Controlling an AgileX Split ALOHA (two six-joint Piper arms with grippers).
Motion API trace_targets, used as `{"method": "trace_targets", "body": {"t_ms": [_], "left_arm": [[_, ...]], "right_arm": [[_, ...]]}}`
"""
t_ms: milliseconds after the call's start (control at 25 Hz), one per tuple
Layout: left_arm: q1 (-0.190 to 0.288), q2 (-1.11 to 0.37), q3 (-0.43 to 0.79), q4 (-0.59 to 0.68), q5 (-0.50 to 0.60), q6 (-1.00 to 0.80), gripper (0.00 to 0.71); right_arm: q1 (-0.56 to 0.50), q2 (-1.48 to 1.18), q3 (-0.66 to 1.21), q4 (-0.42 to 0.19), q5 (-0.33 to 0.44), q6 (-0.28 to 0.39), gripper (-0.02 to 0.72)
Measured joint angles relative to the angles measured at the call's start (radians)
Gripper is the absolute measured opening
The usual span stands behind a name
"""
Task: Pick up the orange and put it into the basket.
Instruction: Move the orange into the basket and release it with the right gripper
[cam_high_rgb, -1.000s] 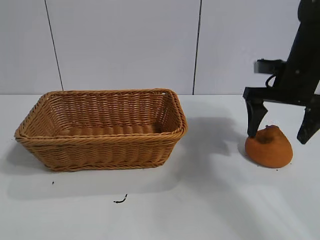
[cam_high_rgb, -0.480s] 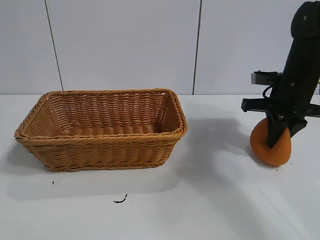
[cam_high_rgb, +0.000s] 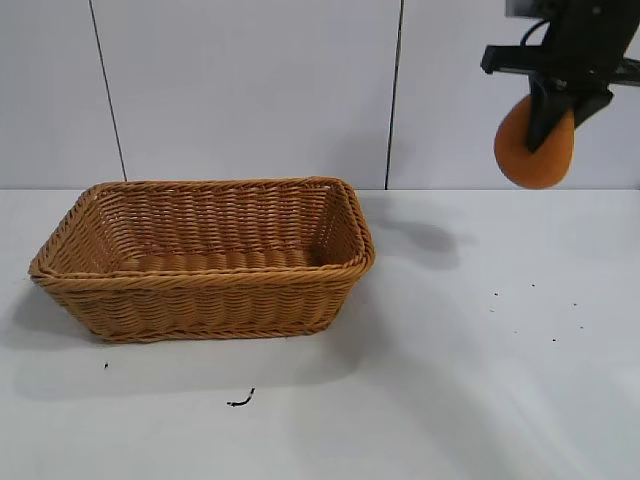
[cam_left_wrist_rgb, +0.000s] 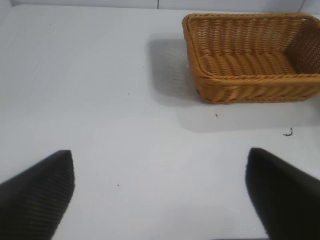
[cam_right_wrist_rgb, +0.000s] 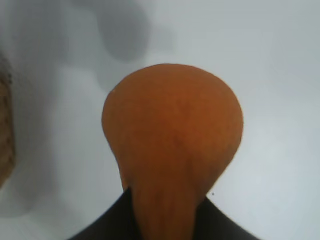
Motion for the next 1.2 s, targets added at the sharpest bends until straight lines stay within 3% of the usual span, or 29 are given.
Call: {"method": "trace_targets", "body": {"t_ms": [400, 640, 840, 880, 1000, 1080, 1200], "left_arm": [[0.0, 0.0, 0.0, 0.0, 0.0, 0.0, 0.666], [0.0, 0.0, 0.0, 0.0, 0.0, 0.0, 0.666], [0.0, 0.0, 0.0, 0.0, 0.0, 0.0, 0.666], [0.0, 0.0, 0.0, 0.0, 0.0, 0.0, 0.666], [0.0, 0.0, 0.0, 0.0, 0.0, 0.0, 0.666], [0.0, 0.0, 0.0, 0.0, 0.0, 0.0, 0.666], [0.0, 0.0, 0.0, 0.0, 0.0, 0.0, 0.666]], "right_arm": [[0.281, 0.095, -0.005, 0.006, -0.179, 0.046, 0.046], [0.329, 0.224, -0.005, 0.028, -0.32, 0.082, 0.046], [0.329, 0.297, -0.005, 0.046, -0.341, 0.082, 0.055], [0.329, 0.306, -0.005, 0.046, -0.34, 0.082, 0.085], [0.329, 0.314, -0.011, 0.05, -0.334, 0.082, 0.423], [0.329, 0.311, -0.033, 0.05, -0.316, 0.078, 0.587], [0.329, 0.307, -0.105, 0.044, -0.235, 0.078, 0.67]]}}
